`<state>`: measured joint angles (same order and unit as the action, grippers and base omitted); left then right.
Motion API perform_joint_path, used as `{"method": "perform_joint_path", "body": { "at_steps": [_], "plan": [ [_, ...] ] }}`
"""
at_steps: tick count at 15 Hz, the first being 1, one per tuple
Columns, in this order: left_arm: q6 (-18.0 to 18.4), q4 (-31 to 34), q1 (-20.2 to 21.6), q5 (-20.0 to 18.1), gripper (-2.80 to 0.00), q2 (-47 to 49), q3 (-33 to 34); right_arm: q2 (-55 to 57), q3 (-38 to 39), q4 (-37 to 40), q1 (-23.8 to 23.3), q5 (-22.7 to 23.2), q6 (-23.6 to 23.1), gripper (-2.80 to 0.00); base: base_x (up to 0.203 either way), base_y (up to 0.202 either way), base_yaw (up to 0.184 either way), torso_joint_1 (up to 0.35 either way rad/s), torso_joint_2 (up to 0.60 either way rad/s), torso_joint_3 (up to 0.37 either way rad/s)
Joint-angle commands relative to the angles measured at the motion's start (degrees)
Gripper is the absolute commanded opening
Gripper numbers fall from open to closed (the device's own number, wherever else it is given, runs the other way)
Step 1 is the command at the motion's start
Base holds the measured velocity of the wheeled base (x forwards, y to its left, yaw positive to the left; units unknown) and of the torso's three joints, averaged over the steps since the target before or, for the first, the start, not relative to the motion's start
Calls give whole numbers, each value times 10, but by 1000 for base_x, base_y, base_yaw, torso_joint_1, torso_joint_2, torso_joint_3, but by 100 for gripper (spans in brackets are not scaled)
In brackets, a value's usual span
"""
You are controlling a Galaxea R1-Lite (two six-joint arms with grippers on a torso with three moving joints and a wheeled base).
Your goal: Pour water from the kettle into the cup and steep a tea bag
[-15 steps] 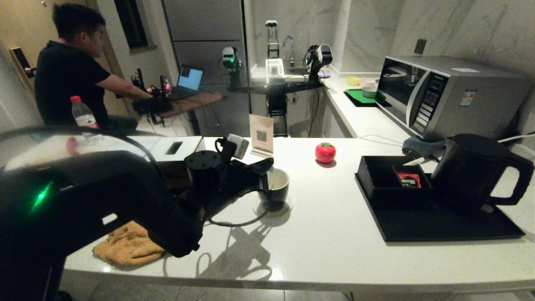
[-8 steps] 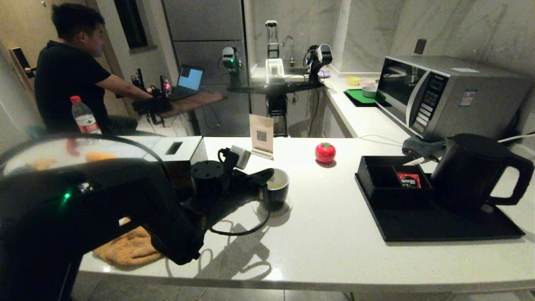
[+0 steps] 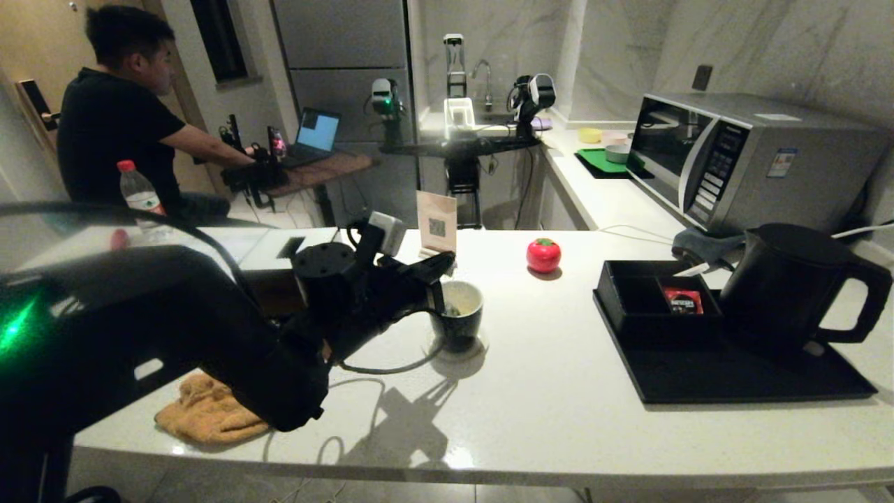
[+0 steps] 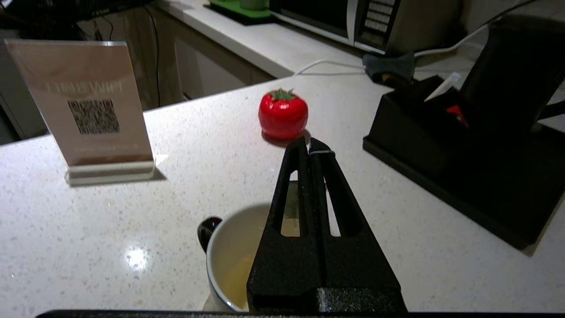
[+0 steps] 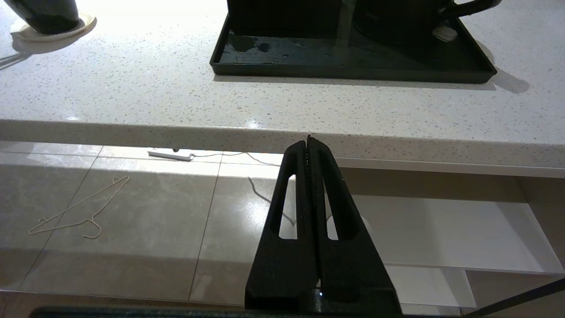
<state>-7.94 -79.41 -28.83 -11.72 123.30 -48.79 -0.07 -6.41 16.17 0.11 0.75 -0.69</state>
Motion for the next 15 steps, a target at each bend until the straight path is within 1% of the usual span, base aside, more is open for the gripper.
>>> {"method": "perform_joint_path", "body": {
  "at_steps": [1, 4, 8, 12, 15],
  "plan": [
    [-1, -5, 1, -1, -280, -25, -1, 1, 0, 1, 0, 0, 0, -280, 0, 0, 0, 0, 0, 0],
    [-1, -4, 1, -1, -280, -43, -1, 1, 0, 1, 1, 0, 0, -280, 0, 0, 0, 0, 0, 0],
    [-1, -3, 7, -1, -280, -43, 0, 1, 0, 1, 0, 0, 0, -280, 0, 0, 0, 0, 0, 0],
    [-1, -4, 19, -1, -280, -22, 3, 1, 0, 1, 1, 0, -1, -280, 0, 0, 0, 0, 0, 0],
    [-2, -5, 21, -2, -280, 6, 3, 1, 0, 1, 0, 0, 0, -280, 0, 0, 0, 0, 0, 0]
  ]
}}
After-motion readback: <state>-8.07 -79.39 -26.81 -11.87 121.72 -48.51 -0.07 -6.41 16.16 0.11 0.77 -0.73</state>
